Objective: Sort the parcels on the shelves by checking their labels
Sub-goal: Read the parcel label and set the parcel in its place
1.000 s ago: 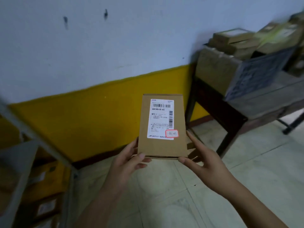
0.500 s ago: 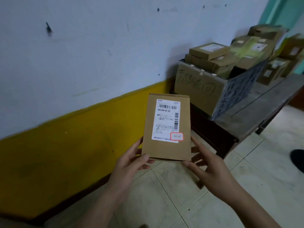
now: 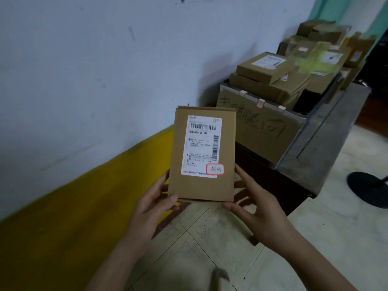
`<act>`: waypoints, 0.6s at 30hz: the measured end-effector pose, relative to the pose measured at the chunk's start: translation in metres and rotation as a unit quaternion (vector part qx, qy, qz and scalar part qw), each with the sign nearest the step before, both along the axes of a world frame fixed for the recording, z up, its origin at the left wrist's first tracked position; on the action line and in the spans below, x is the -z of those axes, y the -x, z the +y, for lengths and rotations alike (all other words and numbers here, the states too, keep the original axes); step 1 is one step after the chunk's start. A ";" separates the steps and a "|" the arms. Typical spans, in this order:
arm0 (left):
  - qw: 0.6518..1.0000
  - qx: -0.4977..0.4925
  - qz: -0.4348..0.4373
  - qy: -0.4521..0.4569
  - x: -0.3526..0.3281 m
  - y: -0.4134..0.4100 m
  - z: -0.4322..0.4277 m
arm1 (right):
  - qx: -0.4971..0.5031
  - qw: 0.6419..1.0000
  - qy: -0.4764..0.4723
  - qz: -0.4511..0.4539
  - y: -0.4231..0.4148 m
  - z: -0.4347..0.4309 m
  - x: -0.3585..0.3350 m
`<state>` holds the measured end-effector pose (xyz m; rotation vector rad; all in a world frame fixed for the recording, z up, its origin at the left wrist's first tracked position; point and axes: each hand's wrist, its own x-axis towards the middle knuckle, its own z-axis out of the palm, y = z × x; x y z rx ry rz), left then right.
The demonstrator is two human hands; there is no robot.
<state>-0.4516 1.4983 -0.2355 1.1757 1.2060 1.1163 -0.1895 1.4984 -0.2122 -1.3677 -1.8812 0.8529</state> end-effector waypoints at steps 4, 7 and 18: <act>1.000 -0.017 0.003 -0.010 -0.005 -0.007 0.050 | 0.004 1.000 -0.017 0.010 -0.007 0.044 -0.002; 1.000 -0.002 0.016 -0.020 -0.017 -0.017 0.084 | 0.011 1.000 -0.017 0.023 -0.017 0.079 -0.004; 0.993 -0.021 0.042 -0.104 -0.072 -0.052 0.220 | -0.006 0.995 -0.083 0.049 -0.058 0.204 -0.043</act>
